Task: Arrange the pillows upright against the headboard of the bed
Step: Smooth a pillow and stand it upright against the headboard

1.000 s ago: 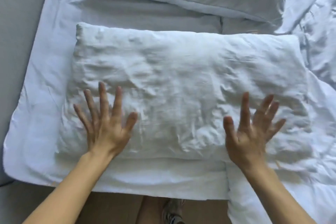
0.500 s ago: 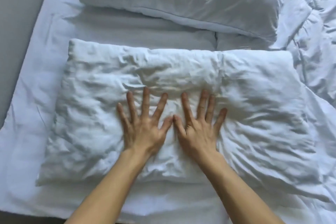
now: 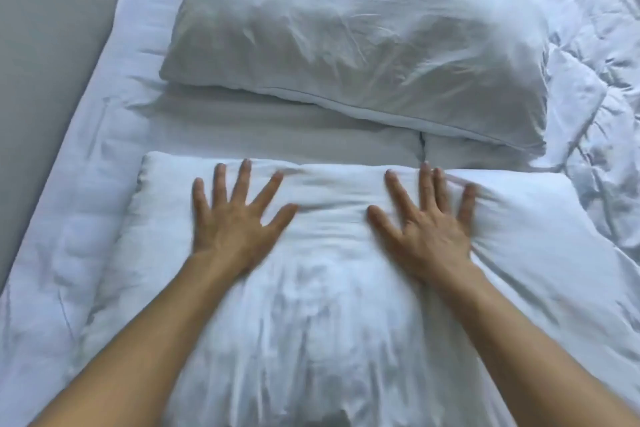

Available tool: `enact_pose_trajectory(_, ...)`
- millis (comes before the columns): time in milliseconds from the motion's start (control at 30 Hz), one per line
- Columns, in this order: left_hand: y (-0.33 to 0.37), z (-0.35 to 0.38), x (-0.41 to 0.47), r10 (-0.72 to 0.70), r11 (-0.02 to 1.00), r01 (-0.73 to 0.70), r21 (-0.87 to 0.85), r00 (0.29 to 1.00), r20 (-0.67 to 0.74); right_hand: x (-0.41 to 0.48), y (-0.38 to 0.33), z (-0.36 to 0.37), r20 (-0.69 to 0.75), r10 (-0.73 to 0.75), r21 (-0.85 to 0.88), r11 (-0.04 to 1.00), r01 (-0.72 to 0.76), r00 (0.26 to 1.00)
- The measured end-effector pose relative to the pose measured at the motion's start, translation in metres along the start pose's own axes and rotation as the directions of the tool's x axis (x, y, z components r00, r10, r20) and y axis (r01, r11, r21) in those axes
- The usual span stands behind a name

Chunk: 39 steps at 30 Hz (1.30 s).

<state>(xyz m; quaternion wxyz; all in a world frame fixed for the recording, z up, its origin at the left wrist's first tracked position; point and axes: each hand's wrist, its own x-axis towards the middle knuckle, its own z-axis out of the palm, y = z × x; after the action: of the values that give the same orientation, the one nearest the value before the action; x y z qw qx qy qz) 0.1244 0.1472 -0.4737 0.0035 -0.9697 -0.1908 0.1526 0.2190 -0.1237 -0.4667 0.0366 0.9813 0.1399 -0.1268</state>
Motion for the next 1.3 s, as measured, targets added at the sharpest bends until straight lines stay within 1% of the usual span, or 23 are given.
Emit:
enact_pose_trajectory(67,-0.049,0.014,0.014,-0.113,0.993,0.113,-0.019,0.994,-0.001,0.015,0.045,0.002,0.025,0.178,0.002,0.984,-0.178,0.984)
enact_pose_trajectory(100,-0.063,0.021,0.016,-0.139,0.990,0.140,-0.026,0.990,0.018,0.019,0.061,0.004,0.059,0.244,0.024,0.969,-0.246,0.968)
enact_pose_trajectory(133,-0.070,0.025,0.018,-0.144,0.988,0.146,-0.046,0.988,0.050,0.023,0.072,0.007,0.106,0.276,0.054,0.958,-0.283,0.955)
enact_pose_trajectory(167,-0.071,0.027,0.018,-0.132,0.988,0.137,-0.069,0.988,0.077,0.025,0.077,0.008,0.153,0.276,0.077,0.954,-0.290,0.949)
enact_pose_trajectory(267,-0.069,0.022,0.028,-0.134,0.986,0.147,-0.080,0.980,0.147,0.038,0.080,0.004,0.228,0.245,0.081,0.960,-0.269,0.942)
enact_pose_trajectory(333,-0.077,0.007,0.049,-0.119,0.986,0.135,-0.099,0.981,0.155,0.060,0.095,-0.008,0.226,0.192,0.099,0.971,-0.219,0.955)
enact_pose_trajectory(400,-0.089,-0.003,0.071,-0.067,0.993,0.073,-0.089,0.995,0.067,0.078,0.122,-0.017,0.174,0.149,0.095,0.981,-0.167,0.973)
enact_pose_trajectory(433,-0.093,-0.008,0.087,-0.004,0.997,0.005,-0.080,1.000,0.011,0.086,0.135,-0.019,0.139,0.130,0.089,0.986,-0.143,0.982)
enact_pose_trajectory(467,-0.095,-0.014,0.104,0.075,0.994,-0.076,-0.082,0.997,-0.016,0.091,0.145,-0.018,0.111,0.105,0.076,0.991,-0.114,0.988)
enact_pose_trajectory(500,-0.095,-0.018,0.122,0.104,0.986,-0.103,-0.130,0.995,0.000,0.096,0.152,-0.015,0.105,0.076,0.060,0.995,-0.082,0.992)
enact_pose_trajectory(533,-0.094,-0.021,0.138,0.108,0.980,-0.098,-0.170,0.993,0.048,0.099,0.155,-0.013,0.124,0.056,0.040,0.997,-0.061,0.991)
enact_pose_trajectory(600,-0.091,-0.018,0.155,0.119,0.985,-0.097,-0.145,0.981,0.152,0.103,0.156,-0.012,0.139,0.033,0.052,0.998,-0.040,0.990)
enact_pose_trajectory(667,-0.091,-0.010,0.143,0.132,0.990,-0.116,-0.086,0.965,0.227,0.098,0.153,-0.012,0.108,0.026,0.083,0.996,-0.035,0.994)
enact_pose_trajectory(733,-0.095,0.002,0.116,0.097,0.990,-0.069,-0.121,0.965,0.242,0.082,0.151,-0.010,0.076,0.054,0.131,0.989,-0.063,0.996)
enact_pose_trajectory(767,-0.097,0.004,0.101,0.084,0.986,-0.050,-0.162,0.974,0.212,0.072,0.150,-0.009,0.054,0.066,0.158,0.985,-0.074,0.996)
enact_pose_trajectory(833,-0.100,-0.002,0.073,0.059,0.967,-0.033,-0.254,0.994,0.095,0.049,0.145,-0.015,0.019,0.078,0.201,0.976,-0.081,0.997)
enact_pose_trajectory(900,-0.104,-0.019,0.047,0.060,0.947,-0.061,-0.314,0.998,-0.012,0.024,0.144,-0.029,-0.006,0.084,0.210,0.974,-0.081,0.996)
enact_pose_trajectory(967,-0.107,-0.045,0.018,0.114,0.950,-0.122,-0.288,0.993,-0.043,-0.003,0.148,-0.048,-0.039,0.065,0.205,0.977,-0.056,0.997)
enact_pose_trajectory(1067,-0.106,-0.095,-0.041,0.167,0.956,-0.180,-0.233,0.983,-0.077,-0.055,0.153,-0.087,-0.098,-0.009,0.224,0.974,0.031,0.995)
enact_pose_trajectory(1133,-0.109,-0.128,-0.090,0.196,0.953,-0.222,-0.207,0.971,-0.138,-0.093,0.157,-0.114,-0.097,-0.045,0.204,0.977,0.065,0.994)
enact_pose_trajectory(1200,-0.117,-0.163,-0.142,0.220,0.944,-0.267,-0.193,0.947,-0.234,-0.131,0.163,-0.149,-0.096,-0.135,0.212,0.965,0.153,0.986)
enact_pose_trajectory(1267,-0.129,-0.197,-0.192,0.292,0.925,-0.361,-0.117,0.874,-0.389,-0.171,0.173,-0.193,-0.146,-0.194,0.244,0.943,0.226,0.970)
enact_pose_trajectory(1300,-0.133,-0.213,-0.218,0.320,0.915,-0.398,-0.074,0.822,-0.471,-0.191,0.181,-0.210,-0.221,-0.183,0.260,0.936,0.239,0.958)
